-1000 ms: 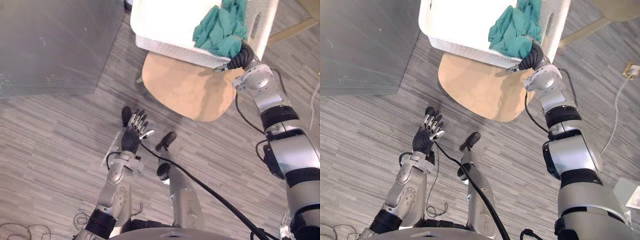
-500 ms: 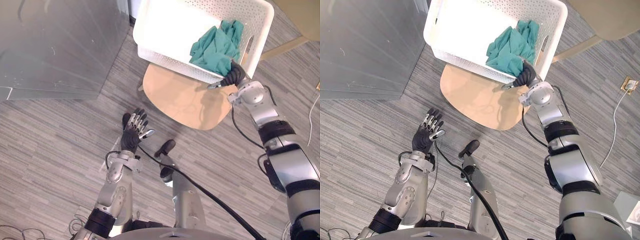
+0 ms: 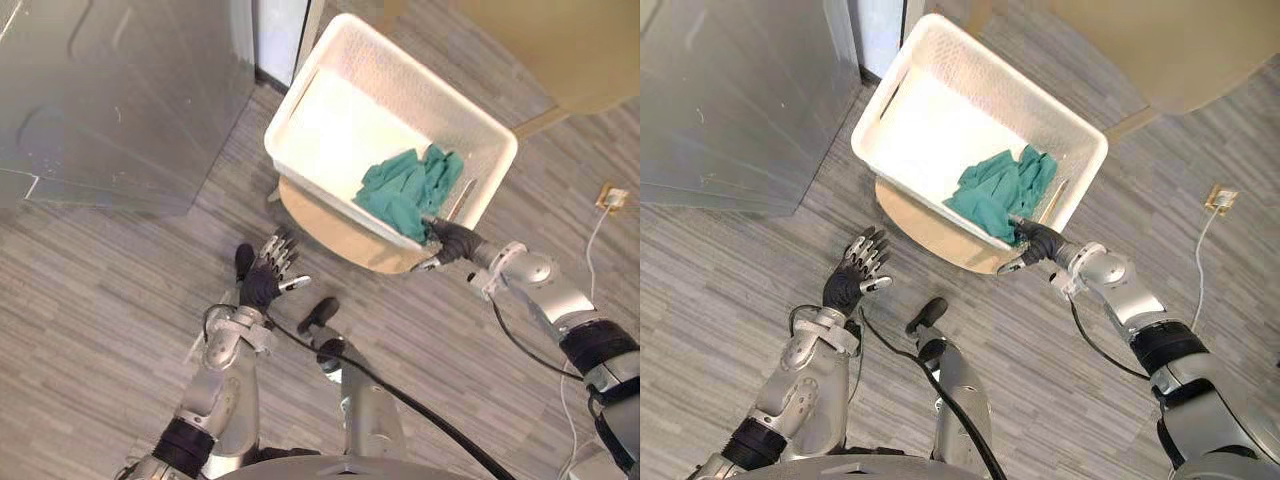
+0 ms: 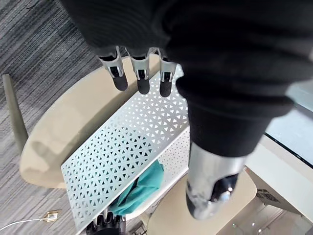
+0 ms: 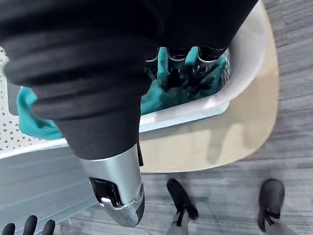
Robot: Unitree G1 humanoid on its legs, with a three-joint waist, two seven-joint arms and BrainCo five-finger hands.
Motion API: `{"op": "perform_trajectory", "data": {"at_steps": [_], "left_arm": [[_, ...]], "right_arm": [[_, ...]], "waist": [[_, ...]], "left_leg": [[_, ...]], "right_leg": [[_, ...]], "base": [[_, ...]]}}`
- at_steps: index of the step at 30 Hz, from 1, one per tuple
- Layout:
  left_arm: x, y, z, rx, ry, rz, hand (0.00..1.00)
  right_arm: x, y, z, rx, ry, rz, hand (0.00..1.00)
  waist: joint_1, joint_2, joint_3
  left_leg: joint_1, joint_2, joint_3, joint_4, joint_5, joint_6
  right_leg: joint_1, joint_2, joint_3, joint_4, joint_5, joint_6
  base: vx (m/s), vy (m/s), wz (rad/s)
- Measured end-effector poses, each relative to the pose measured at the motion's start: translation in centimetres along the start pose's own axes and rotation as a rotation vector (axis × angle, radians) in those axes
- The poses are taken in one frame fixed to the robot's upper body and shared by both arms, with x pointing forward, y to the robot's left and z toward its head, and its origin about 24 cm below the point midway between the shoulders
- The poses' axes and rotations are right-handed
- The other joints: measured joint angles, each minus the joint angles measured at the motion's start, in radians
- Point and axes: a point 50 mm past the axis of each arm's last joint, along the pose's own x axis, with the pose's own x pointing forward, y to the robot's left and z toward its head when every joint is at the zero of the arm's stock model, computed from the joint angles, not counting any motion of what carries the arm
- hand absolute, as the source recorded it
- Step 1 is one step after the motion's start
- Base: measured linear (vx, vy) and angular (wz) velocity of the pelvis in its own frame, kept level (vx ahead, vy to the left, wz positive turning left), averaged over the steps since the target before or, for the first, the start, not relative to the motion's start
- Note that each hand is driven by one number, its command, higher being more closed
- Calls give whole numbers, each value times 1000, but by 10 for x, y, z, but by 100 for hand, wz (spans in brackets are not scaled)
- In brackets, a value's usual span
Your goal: Pick up the laundry basket with both hands and put the clothes into the washing machine.
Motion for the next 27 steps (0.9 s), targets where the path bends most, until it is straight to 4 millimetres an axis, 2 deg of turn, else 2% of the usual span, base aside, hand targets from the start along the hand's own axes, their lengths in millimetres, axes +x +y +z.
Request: {"op": "perform_trajectory", "data": {"at_steps": [5,8,15,20,23,27], "left_arm": [[-2,2,-5,8,30,3,0],[-3,5,-5,22,37,4,0],[-3,6,-4,24,38,6,0],[-3,6,-4,22,37,7,0],[-3,5,-5,20,36,7,0],[-3,5,-5,18,36,6,0]], "right_arm": [[4,-19,4,-11,16,-59,0],[7,-36,14,-28,9,-135,0],[20,-77,58,-55,-79,-356,0],[21,-103,90,-70,-148,-482,0],[22,-108,97,-75,-159,-508,0],[27,-104,96,-88,-148,-488,0]], "waist": [[1,-1,-3],[0,-1,-3],[-3,-1,-2],[1,1,-1],[2,3,0],[11,13,7]], "left_leg": [[-2,-3,3,-5,7,-2],[-3,-3,4,-5,8,-3],[-14,-2,10,-6,17,7],[-22,-3,7,-6,17,7],[-32,-3,-6,-6,19,5],[-34,-5,-12,-6,19,5]], "right_leg": [[-15,-6,13,10,0,-1],[-18,-6,16,9,2,-2],[-27,1,24,-9,18,-1],[-25,7,21,-27,25,3],[-25,10,8,-33,25,3],[-21,10,2,-36,25,3]], "base": [[-11,-19,-2],[2,-29,-4],[41,-22,-4],[82,-18,2],[75,-18,8],[69,-17,5]]}}
